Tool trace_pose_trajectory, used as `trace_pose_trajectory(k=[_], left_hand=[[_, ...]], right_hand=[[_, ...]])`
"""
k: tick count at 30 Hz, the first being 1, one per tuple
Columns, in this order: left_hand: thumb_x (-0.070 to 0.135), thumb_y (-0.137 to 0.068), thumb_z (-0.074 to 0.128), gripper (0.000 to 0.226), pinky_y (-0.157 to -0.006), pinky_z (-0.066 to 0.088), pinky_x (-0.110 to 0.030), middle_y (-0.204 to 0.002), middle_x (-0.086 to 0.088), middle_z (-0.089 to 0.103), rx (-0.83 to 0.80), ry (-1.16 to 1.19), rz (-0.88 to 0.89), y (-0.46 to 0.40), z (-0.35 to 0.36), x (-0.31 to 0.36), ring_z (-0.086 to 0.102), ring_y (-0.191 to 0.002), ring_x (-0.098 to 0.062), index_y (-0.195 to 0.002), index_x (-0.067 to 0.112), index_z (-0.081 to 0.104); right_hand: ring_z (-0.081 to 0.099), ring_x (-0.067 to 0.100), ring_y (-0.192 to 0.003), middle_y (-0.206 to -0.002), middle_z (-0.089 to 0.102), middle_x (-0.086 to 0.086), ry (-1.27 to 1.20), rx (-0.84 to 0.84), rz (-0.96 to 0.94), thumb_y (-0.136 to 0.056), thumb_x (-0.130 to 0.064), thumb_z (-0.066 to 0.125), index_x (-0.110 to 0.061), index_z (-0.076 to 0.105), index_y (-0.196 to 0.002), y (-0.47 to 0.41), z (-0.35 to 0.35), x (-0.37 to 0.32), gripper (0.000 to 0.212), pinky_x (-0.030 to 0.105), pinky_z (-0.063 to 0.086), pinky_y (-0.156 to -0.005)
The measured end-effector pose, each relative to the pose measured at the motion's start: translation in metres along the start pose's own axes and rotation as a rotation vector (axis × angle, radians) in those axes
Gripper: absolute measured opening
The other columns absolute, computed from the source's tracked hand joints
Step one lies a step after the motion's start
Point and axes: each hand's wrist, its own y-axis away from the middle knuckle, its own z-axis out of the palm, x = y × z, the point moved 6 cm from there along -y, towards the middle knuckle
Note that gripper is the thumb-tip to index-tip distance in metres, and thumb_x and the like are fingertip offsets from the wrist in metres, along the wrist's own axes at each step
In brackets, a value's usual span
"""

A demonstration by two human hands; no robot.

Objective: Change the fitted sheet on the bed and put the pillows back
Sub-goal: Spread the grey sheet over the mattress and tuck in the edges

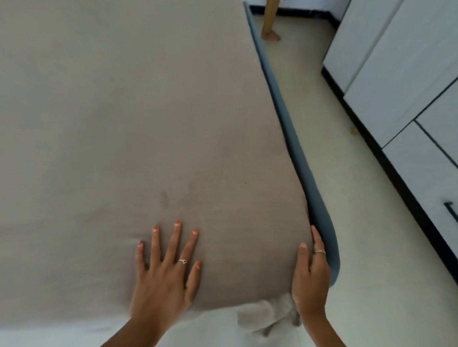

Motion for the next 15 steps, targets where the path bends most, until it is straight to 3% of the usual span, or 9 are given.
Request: trace_pose_trajectory(k=[3, 5, 7, 9, 11, 13, 15], left_hand=[[0.050, -0.098, 0.013, 0.060, -0.107, 0.025, -0.058, -0.153, -0.005, 0.037, 0.095, -0.020, 0.035, 0.003, 0.004, 0.000, 0.032, -0.139, -0.040, -0.145, 0.027, 0.042], [0.048, -0.095, 0.022, 0.056, -0.107, 0.027, -0.055, -0.151, -0.003, 0.039, 0.170, -0.015, 0.054, 0.004, 0.004, -0.002, 0.035, -0.138, -0.038, -0.144, 0.029, 0.044], [0.046, -0.092, 0.027, 0.055, -0.108, 0.029, -0.051, -0.149, 0.000, 0.043, 0.233, -0.011, 0.070, 0.008, 0.004, -0.002, 0.039, -0.137, -0.034, -0.142, 0.030, 0.046], [0.047, -0.092, 0.026, 0.054, -0.109, 0.033, -0.048, -0.145, 0.005, 0.047, 0.275, 0.018, 0.068, 0.010, 0.000, -0.003, 0.041, -0.136, -0.029, -0.139, 0.033, 0.050], [0.051, -0.092, 0.024, 0.055, -0.110, 0.033, -0.044, -0.142, 0.009, 0.050, 0.322, 0.065, 0.071, 0.015, -0.003, -0.003, 0.042, -0.136, -0.023, -0.136, 0.035, 0.053], [0.052, -0.093, 0.023, 0.056, -0.110, 0.033, -0.040, -0.140, 0.011, 0.052, 0.361, 0.106, 0.112, 0.019, -0.010, -0.001, 0.044, -0.135, -0.018, -0.132, 0.032, 0.058], [0.051, -0.095, 0.026, 0.054, -0.107, 0.038, -0.038, -0.135, 0.008, 0.057, 0.399, 0.134, 0.205, 0.023, -0.015, 0.010, 0.050, -0.130, -0.016, -0.126, 0.029, 0.063]], right_hand=[[0.053, -0.012, -0.103, -0.118, 0.055, -0.024, -0.175, 0.043, -0.024, -0.097, -0.038, 0.038, -0.024, 0.043, -0.142, 0.014, -0.001, 0.019, 0.047, 0.025, 0.039, -0.097], [0.051, -0.005, -0.109, -0.122, 0.055, -0.019, -0.305, 0.071, 0.012, -0.083, -0.059, 0.025, -0.031, 0.044, -0.141, 0.020, 0.006, 0.029, 0.067, 0.021, 0.034, -0.097], [0.048, 0.002, -0.114, -0.126, 0.053, -0.016, -0.406, 0.083, 0.022, -0.073, -0.067, 0.018, -0.031, 0.042, -0.141, 0.024, 0.011, 0.037, 0.081, 0.018, 0.033, -0.098], [0.047, 0.011, -0.118, -0.129, 0.051, -0.008, -0.410, 0.101, 0.008, -0.073, -0.069, 0.016, -0.024, 0.042, -0.141, 0.024, 0.012, 0.045, 0.085, 0.026, 0.032, -0.104], [0.048, 0.026, -0.121, -0.132, 0.052, 0.009, -0.332, 0.068, -0.087, -0.086, -0.064, 0.018, -0.015, 0.042, -0.140, 0.029, 0.011, 0.050, 0.077, 0.037, 0.034, -0.102], [0.046, 0.029, -0.126, -0.137, 0.050, 0.011, -0.263, 0.045, -0.160, -0.096, -0.060, 0.021, -0.014, 0.040, -0.142, 0.035, 0.006, 0.053, 0.067, 0.036, 0.034, -0.100], [0.045, 0.023, -0.128, -0.140, 0.050, 0.005, -0.182, 0.026, -0.207, -0.097, -0.054, 0.023, -0.019, 0.036, -0.146, 0.045, -0.002, 0.059, 0.061, 0.029, 0.032, -0.101]])
